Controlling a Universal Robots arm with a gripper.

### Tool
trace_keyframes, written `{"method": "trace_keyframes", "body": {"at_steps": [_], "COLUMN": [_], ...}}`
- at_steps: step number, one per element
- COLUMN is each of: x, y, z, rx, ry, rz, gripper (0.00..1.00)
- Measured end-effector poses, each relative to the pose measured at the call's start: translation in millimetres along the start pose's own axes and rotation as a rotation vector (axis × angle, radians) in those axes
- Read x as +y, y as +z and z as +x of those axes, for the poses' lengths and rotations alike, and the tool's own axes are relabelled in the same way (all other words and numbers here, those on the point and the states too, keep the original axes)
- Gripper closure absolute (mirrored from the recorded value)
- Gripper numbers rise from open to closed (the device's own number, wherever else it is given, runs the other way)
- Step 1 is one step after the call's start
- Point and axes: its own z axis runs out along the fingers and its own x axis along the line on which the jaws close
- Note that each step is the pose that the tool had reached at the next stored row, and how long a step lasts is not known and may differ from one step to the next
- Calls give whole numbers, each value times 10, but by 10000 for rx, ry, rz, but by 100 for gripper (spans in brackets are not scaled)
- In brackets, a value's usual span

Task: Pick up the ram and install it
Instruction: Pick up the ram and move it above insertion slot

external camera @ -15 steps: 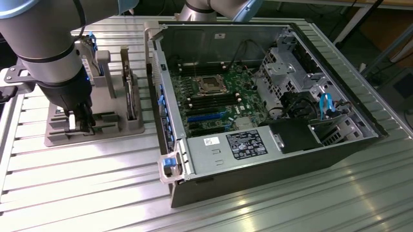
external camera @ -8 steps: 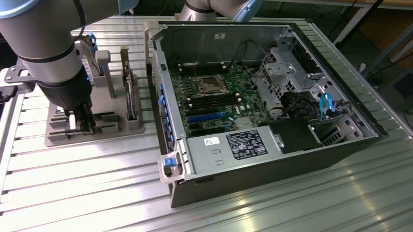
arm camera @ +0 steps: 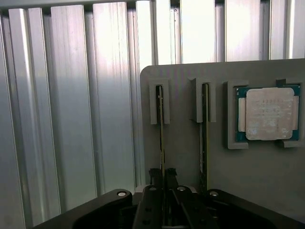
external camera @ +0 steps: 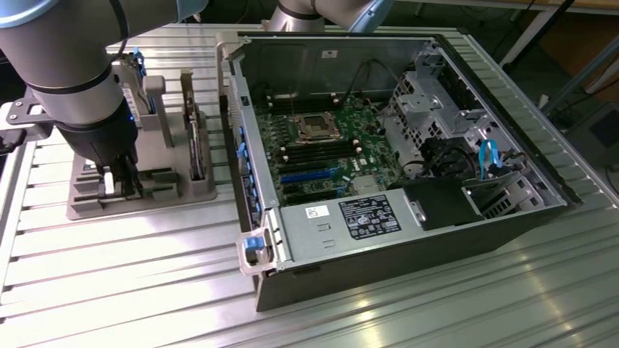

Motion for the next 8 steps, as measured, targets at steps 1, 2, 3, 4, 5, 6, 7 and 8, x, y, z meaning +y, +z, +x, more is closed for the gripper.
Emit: {"method": "trace_keyframes", "body": {"at_steps": [1,2,3,4,5,6,7,8], "x": [0,0,0,0,0,0,0,0], "y": [0,0,0,0,0,0,0,0], "z": [0,0,0,0,0,0,0,0], "rx": [0,0,0,0,0,-1,-1,-1], "ry": [-1,0,0,0,0,0,0,0], "rz": [0,0,0,0,1,1,0,1], "gripper": [85,85,85,86,86,86,86,86]}}
